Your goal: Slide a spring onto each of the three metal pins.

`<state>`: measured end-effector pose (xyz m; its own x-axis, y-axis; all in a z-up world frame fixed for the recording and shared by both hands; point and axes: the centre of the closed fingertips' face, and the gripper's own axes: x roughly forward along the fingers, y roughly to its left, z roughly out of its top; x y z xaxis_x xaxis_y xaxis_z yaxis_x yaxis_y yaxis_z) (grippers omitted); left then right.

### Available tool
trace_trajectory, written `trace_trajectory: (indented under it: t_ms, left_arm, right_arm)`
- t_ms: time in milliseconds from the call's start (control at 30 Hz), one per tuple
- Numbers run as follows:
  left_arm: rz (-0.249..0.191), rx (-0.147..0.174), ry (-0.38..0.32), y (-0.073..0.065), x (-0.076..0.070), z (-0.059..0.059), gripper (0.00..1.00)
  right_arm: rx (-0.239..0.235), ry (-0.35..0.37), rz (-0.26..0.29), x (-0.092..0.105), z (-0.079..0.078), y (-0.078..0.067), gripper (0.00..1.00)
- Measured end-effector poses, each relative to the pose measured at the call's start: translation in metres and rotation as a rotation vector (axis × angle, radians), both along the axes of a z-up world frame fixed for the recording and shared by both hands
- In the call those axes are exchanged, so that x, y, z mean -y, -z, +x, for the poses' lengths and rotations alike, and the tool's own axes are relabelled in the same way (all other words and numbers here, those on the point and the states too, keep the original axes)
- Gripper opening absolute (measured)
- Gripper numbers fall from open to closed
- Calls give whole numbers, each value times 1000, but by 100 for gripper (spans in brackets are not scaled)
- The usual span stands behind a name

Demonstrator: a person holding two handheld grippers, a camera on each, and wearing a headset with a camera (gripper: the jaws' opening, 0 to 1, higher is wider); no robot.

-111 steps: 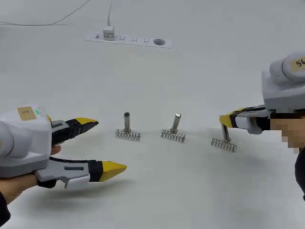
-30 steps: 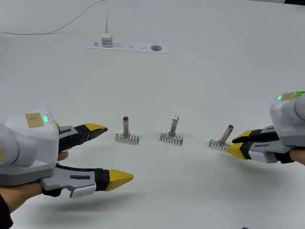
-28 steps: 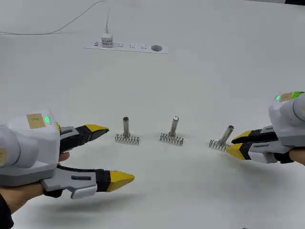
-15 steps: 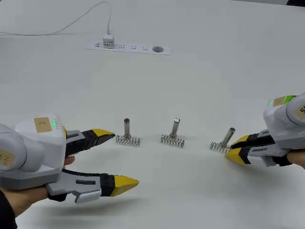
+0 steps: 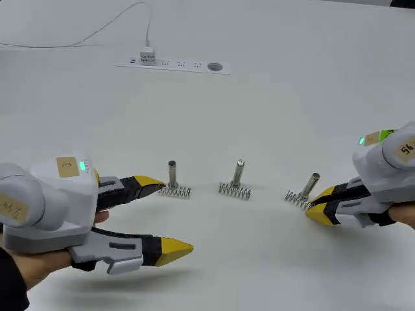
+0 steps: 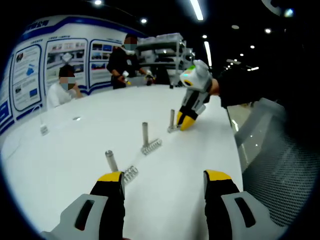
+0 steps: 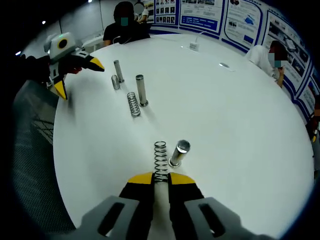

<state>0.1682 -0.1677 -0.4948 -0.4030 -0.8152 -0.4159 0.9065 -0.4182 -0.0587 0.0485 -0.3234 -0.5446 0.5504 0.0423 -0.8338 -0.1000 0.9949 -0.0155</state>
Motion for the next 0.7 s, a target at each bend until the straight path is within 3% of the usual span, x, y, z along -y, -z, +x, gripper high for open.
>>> trace_trajectory:
  t_ms: [400, 700]
  left_arm:
    - [3, 8, 93, 0, 10, -22, 60]
    - [10, 17, 169, 2, 19, -40, 58]
  right_arm:
    - [-12, -33, -10, -13, -4, -6, 12]
    - [6, -111, 16, -40, 1, -15, 12]
